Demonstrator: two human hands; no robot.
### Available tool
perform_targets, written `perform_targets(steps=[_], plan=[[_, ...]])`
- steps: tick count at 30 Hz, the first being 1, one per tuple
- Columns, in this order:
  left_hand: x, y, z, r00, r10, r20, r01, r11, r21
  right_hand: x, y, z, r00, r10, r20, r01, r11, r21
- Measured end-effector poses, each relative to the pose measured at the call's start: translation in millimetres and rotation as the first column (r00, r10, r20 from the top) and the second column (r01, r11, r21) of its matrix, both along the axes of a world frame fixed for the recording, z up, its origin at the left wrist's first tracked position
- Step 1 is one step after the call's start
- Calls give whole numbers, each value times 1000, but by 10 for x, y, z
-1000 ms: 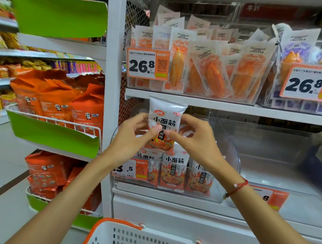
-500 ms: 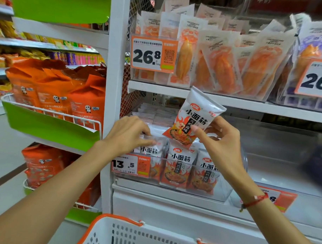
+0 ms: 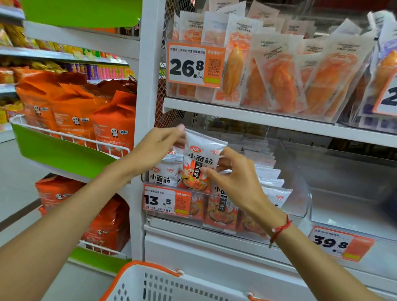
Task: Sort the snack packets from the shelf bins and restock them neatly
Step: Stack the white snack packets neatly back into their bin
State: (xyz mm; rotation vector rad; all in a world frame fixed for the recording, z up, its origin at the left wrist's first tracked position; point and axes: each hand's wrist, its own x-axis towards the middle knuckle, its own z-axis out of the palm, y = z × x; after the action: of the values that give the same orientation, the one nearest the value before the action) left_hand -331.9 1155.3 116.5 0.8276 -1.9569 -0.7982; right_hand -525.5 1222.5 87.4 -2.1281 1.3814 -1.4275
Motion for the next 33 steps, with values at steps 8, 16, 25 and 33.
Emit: perform_targets(steps=[8,16,25,33], plan=[[135,104,-67,990,14,140,2,994,-111,97,-161,166,935,-93,-342,116,992,46],[156,135,-140,952,98,290,-61,989,-135,29,-193,155,911,-33,-410,96,986,134],[-23,125,-445,844,488,223,-305,778,-549,0,-232,-22,845,-226,-485,184,974,-133],[81,139,-79,931,32,364,-23,999,-29,-37,-225,226,829,58,-557,83,971,225]])
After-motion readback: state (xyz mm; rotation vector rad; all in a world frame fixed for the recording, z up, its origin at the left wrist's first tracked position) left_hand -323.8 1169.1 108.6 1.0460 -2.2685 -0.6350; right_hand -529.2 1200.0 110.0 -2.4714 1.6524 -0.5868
